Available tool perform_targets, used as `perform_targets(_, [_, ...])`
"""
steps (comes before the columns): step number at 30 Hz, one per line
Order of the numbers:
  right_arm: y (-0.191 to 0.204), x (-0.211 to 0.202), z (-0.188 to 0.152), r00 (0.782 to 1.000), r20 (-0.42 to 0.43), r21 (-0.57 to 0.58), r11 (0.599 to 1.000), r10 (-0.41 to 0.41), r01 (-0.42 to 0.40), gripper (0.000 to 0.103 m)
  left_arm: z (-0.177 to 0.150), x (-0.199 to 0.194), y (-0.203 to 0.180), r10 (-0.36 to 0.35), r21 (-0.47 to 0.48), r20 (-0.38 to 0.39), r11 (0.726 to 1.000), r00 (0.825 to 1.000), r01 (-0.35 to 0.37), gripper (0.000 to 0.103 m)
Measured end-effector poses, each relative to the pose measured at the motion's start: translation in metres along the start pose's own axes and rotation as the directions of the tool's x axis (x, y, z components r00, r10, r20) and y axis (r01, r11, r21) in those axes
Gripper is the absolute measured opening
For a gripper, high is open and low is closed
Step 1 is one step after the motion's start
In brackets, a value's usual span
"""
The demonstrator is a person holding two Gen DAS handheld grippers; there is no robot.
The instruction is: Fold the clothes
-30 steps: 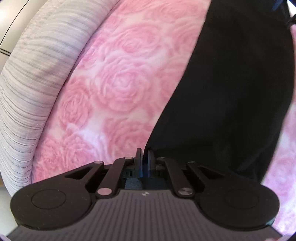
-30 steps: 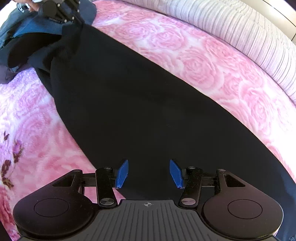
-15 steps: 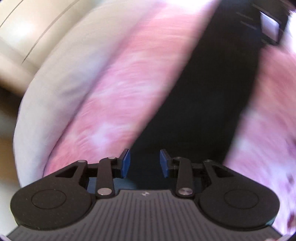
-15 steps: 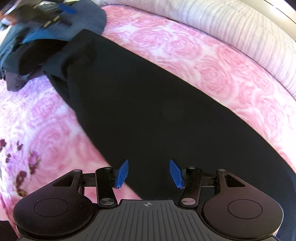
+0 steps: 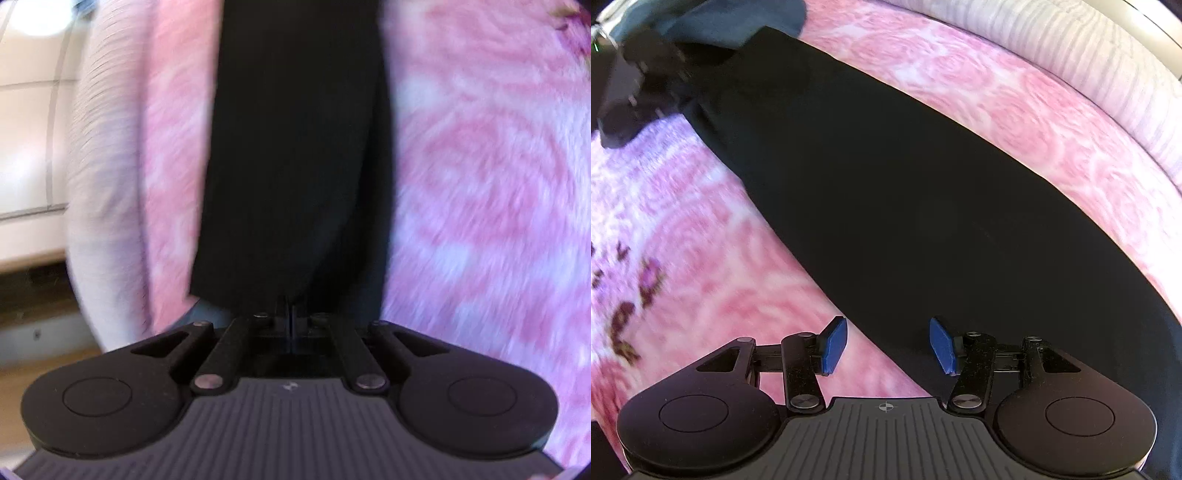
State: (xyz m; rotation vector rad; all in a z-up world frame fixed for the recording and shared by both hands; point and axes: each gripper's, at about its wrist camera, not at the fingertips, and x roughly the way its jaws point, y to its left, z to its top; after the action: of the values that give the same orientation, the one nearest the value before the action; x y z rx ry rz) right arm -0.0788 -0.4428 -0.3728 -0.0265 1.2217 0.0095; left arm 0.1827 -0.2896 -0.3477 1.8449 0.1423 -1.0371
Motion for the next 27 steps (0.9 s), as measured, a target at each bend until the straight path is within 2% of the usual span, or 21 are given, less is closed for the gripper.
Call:
perform_targets(4, [-0.012, -0.002, -0.016, 0.999, -0.029, 0.029, 0.999, -0.031, 0.032, 0.054, -0.005, 0.002, -0.001, -0.007, 0.015, -0.006, 1.0, 1.0, 0.007, 0.002])
perform_targets(8, [-0.013, -0.006, -0.027, 0.998, -0.049, 0.031, 0.999, -0.027, 0.028, 0.053, 0.005, 0.016, -0.01, -0.062, 0.012, -0.042, 0.998, 0.997, 0.063, 0.009])
perform_targets(11, [-0.013, -0.011, -0.039, 0.998, -0.061, 0.026, 0.999, -0.034, 0.036, 0.053, 0.008, 0.015, -0.015, -0.106, 0.001, -0.047, 0.994, 0.993, 0.106, 0.022])
perform_targets(12, [-0.014, -0.012, -0.044, 0.997, -0.064, 0.031, 0.999, -0.04, 0.042, 0.053, 0.008, 0.014, -0.016, -0.119, -0.007, -0.046, 0.993, 0.992, 0.119, 0.022])
perform_targets(14, [-0.017, -0.015, -0.054, 0.996, -0.07, 0.058, 0.996, -0.061, 0.065, 0.054, 0.006, 0.003, -0.017, -0.128, -0.037, -0.045, 0.991, 0.991, 0.126, 0.022])
perform_targets(18, [-0.03, -0.025, -0.078, 0.985, -0.08, 0.125, 0.978, -0.155, 0.164, 0.054, 0.008, -0.017, -0.012, -0.129, -0.136, -0.038, 0.983, 0.991, 0.123, 0.023])
perform_targets(21, [-0.043, -0.033, -0.097, 0.964, -0.083, 0.176, 0.948, -0.254, 0.265, 0.054, 0.02, -0.03, -0.009, -0.109, -0.192, -0.019, 0.976, 0.994, 0.103, 0.024])
perform_targets(24, [-0.057, -0.037, -0.113, 0.941, -0.103, 0.224, 0.914, -0.323, 0.339, 0.054, 0.045, -0.04, -0.008, -0.112, -0.242, 0.03, 0.963, 0.993, 0.116, 0.024])
perform_targets(27, [-0.069, -0.04, -0.129, 0.938, -0.118, 0.283, 0.894, -0.326, 0.347, 0.054, 0.088, -0.053, -0.01, -0.099, -0.227, 0.153, 0.965, 0.983, 0.133, 0.025])
